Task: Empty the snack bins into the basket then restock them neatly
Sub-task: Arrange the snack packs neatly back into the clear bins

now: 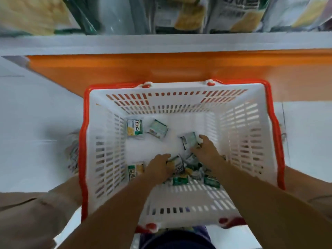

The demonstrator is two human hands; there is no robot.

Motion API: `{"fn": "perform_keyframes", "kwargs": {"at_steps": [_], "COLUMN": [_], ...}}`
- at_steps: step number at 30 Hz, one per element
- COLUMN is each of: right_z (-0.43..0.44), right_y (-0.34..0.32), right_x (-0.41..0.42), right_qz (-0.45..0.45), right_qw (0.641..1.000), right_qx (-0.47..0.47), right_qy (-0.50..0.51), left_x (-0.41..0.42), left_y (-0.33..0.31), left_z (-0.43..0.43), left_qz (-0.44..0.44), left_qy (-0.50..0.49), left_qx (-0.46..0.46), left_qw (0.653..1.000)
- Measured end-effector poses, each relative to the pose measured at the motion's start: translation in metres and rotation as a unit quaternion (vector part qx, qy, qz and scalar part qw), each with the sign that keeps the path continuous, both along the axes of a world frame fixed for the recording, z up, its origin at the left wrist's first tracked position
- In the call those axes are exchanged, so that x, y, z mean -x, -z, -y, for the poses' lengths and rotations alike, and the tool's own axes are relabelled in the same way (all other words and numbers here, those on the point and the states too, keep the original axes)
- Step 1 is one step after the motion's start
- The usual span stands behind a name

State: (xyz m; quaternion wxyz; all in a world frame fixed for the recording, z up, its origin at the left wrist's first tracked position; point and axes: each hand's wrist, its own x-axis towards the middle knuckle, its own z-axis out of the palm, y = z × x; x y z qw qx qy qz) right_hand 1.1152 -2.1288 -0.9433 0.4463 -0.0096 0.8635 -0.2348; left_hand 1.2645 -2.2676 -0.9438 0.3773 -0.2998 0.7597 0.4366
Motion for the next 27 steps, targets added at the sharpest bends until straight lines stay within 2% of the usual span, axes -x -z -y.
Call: {"fn": "perform_keyframes", "kwargs": {"at_steps": [2, 5, 10, 12, 14, 17, 21, 25, 27], "right_z": [-0.002, -0.003, -0.003, 0.002, 0.007, 0.014, 0.016, 0.015, 0.016], "right_y": [0.006, 0.006, -0.015, -0.036, -0.063, -0.106, -0.168, -0.22, -0.244], "right_x": [-0.002, -0.004, -0.001, 0.008, 0.018, 0.026, 0.024, 0.015, 0.011], "right_qz": [-0.011, -0.015, -0.013, 0.028, 0.095, 0.127, 0.143, 0.137, 0.152], "right_qw": [0.998, 0.997, 0.999, 0.991, 0.965, 0.933, 0.895, 0.872, 0.855], "right_qx": [-0.044, -0.055, 0.024, 0.083, 0.172, 0.279, 0.39, 0.442, 0.466], "right_qy": [-0.043, -0.06, 0.044, 0.102, 0.172, 0.188, 0.163, 0.159, 0.167], "left_x": [0.005, 0.011, 0.007, 0.009, 0.018, 0.039, 0.057, 0.057, 0.057], "left_y": [0.002, -0.005, -0.012, -0.023, -0.043, -0.082, -0.139, -0.197, -0.223], "left_z": [-0.002, -0.004, -0.001, 0.008, 0.017, 0.03, 0.041, 0.044, 0.046], "left_qz": [0.002, -0.004, -0.023, -0.028, -0.065, -0.124, -0.197, -0.252, -0.277], "left_qy": [0.022, 0.027, -0.123, -0.242, -0.351, -0.443, -0.423, -0.414, -0.391], "left_qx": [0.011, 0.045, 0.054, 0.006, -0.057, -0.133, -0.187, -0.268, -0.293], "left_qw": [1.0, 0.999, 0.991, 0.97, 0.932, 0.878, 0.865, 0.833, 0.827]}}
